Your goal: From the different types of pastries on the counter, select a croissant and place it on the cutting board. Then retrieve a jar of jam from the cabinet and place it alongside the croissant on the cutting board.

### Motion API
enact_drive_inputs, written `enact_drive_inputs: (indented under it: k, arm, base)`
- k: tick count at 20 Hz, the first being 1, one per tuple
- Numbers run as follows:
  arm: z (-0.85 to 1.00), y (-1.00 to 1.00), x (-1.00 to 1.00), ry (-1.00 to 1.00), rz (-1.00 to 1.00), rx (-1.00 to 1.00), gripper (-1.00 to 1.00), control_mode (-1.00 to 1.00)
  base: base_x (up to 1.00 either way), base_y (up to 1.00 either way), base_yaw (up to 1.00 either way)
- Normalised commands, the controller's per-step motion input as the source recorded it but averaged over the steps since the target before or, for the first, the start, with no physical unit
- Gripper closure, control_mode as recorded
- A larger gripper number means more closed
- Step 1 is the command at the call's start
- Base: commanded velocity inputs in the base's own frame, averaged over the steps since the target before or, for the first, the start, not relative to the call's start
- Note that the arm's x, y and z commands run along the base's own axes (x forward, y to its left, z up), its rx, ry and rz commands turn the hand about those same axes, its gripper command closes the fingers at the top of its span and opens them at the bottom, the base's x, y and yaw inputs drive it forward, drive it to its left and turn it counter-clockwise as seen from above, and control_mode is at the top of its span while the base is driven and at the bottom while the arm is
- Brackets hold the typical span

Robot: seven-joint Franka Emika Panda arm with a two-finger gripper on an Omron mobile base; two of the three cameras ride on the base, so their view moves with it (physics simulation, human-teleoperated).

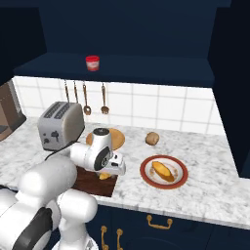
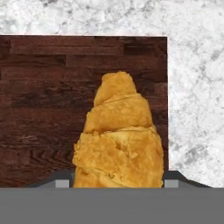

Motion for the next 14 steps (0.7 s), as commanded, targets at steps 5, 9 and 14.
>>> enact_drive_inputs:
  k: [5, 9, 14]
  arm:
    - [-0.32, 0.08, -0.09, 0.02, 0.0, -0.03, -1.0, -1.0]
    - [0.1, 0.0, -0.09, 0.01, 0.0, 0.0, -1.0, -1.0]
    - [0.71, 0.03, -0.55, 0.0, 0.0, 0.0, -1.0, -1.0]
  base:
    - [0.0, 0.0, 0.0]
    - [0.0, 0.0, 0.0]
    - [0.0, 0.0, 0.0]
